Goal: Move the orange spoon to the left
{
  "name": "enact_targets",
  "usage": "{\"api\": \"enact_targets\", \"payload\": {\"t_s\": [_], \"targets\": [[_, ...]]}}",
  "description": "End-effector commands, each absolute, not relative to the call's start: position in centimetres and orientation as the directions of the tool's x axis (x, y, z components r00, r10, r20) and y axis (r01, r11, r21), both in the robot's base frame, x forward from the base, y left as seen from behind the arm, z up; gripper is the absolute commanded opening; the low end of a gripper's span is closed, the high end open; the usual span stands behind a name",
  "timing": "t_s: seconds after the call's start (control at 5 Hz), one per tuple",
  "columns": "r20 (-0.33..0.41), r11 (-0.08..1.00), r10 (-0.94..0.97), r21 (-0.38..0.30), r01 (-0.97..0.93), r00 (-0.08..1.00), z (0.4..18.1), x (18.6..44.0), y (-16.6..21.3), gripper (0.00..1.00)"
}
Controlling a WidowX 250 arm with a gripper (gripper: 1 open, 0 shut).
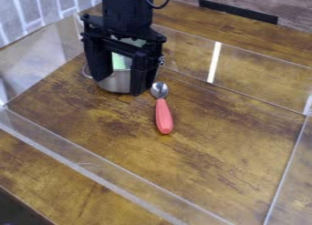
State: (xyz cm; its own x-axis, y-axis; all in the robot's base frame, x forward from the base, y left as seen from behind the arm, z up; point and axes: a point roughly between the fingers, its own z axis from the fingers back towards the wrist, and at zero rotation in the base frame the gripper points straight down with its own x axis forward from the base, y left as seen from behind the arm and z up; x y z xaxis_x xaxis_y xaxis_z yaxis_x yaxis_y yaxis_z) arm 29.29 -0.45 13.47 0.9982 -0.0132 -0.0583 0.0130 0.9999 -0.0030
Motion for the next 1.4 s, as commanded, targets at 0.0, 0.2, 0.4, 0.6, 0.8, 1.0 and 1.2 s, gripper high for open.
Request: {"api": "enact_targets", "payload": {"t_s": [0.0, 0.2, 0.4, 0.6, 0.8, 1.0, 1.2], "targets": [[-0.079, 0.999, 0.039, -0.006, -0.04, 0.996, 12.6, 29.5, -0.3, 1.0], [-0.034, 0.975, 0.219, -0.023, -0.22, 0.975, 11.6, 29.5, -1.1, 1.0], [0.02, 0.931, 0.363, -0.057, -0.361, 0.932, 11.0, 29.7, -1.4, 1.0], [0.054, 0.891, 0.449, -0.097, -0.443, 0.892, 10.3, 30.1, -1.6, 1.0], [0.081, 0.881, 0.466, -0.134, -0.454, 0.881, 9.9, 31.6, -1.9, 1.0], [0.105, 0.87, 0.486, -0.156, -0.468, 0.868, 9.4, 33.1, -1.9, 1.0], [0.116, 0.859, 0.504, -0.165, -0.484, 0.856, 8.2, 33.7, -2.1, 1.0]]}}
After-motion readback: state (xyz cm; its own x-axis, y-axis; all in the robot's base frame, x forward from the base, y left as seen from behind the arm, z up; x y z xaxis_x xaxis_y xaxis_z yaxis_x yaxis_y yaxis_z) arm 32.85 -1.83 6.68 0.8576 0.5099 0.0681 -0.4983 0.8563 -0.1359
